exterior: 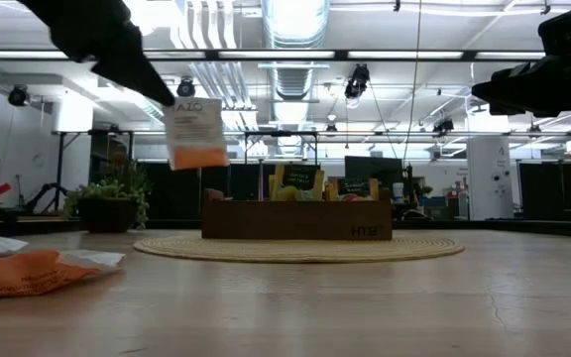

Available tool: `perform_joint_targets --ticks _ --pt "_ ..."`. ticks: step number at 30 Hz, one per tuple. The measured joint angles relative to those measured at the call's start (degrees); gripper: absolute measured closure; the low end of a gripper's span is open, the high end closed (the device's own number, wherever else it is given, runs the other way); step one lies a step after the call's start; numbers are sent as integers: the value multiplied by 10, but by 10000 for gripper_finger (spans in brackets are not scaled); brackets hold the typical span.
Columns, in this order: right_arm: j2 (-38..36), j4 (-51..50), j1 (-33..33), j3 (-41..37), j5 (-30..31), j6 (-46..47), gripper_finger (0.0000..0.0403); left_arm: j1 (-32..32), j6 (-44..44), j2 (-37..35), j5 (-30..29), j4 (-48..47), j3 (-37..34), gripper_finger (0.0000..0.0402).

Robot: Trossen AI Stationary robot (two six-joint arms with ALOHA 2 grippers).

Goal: Pick & Place Tea
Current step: Put the white tea bag into the left section of the wooden organizer

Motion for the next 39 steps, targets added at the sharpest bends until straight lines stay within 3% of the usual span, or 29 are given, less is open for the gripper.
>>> perform_joint_targets --ticks 8,17,28,39 --pt "0 0 0 0 0 0 394 51 135 0 24 63 -13 401" --pt "0 0 0 0 0 0 394 124 333 0 117 221 -48 401" --pt "0 0 0 0 0 0 394 172 401 0 125 203 -55 401" --pt "0 0 0 0 0 0 394 256 488 -1 206 257 -74 402"
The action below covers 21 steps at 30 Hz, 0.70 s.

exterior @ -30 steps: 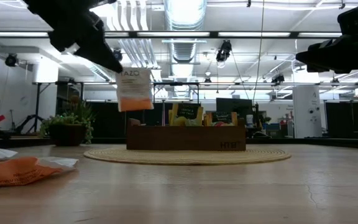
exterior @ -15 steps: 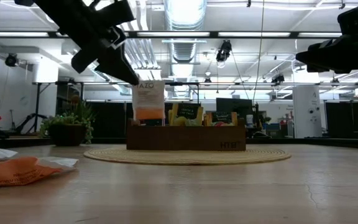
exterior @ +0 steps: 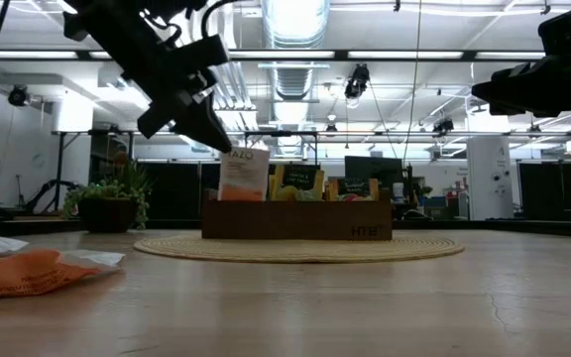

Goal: Pick & Place Tea
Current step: Put the white tea bag into the left section of the wooden organizer

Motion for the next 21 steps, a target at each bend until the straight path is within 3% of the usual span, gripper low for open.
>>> perform_joint_targets --ticks 5,17,21 --pt "0 0 0 0 0 0 394 32 21 0 14 0 -1 401" --pt "0 0 0 0 0 0 394 113 71 0 110 45 -22 402" --pt "0 0 0 0 0 0 394 128 82 0 108 49 -22 402"
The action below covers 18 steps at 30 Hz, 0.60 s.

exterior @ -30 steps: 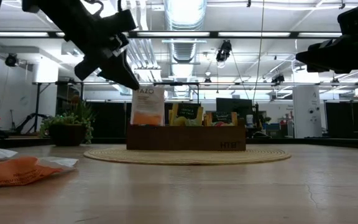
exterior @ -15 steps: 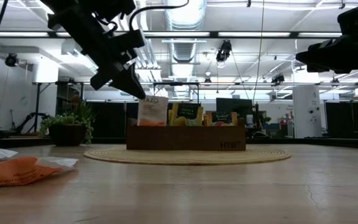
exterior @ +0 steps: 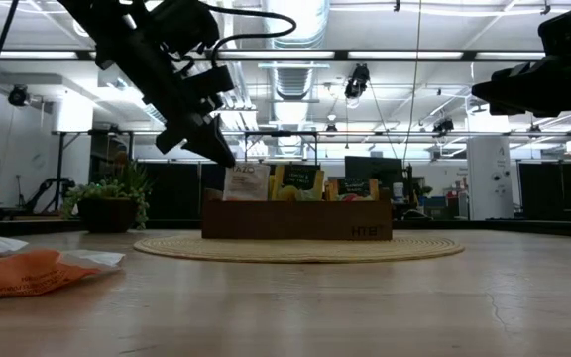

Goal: Pick & Place Tea
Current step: Put the white tea bag into the left section of the wooden organizer

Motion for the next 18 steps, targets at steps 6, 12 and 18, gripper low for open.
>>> perform_joint_targets --ticks 6,12,18 --pt "0 0 0 0 0 0 394 8 8 0 -45 1 0 401" --pt "0 0 0 0 0 0 394 10 9 0 -94 1 0 401" --pt "0 0 0 0 0 0 394 10 11 0 -69 1 0 401"
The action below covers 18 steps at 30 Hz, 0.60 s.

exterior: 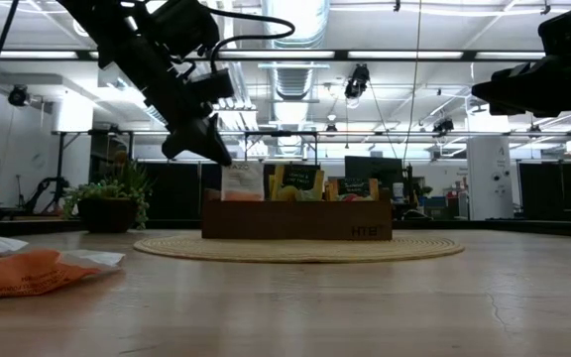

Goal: Pick & Place Tea
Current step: Put the white tea bag into the left section of the wooden organizer

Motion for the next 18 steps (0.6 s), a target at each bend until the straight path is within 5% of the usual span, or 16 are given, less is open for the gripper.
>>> perform_joint_targets --ticks 18 --pt "0 0 0 0 0 0 394 0 -6 0 54 0 0 388"
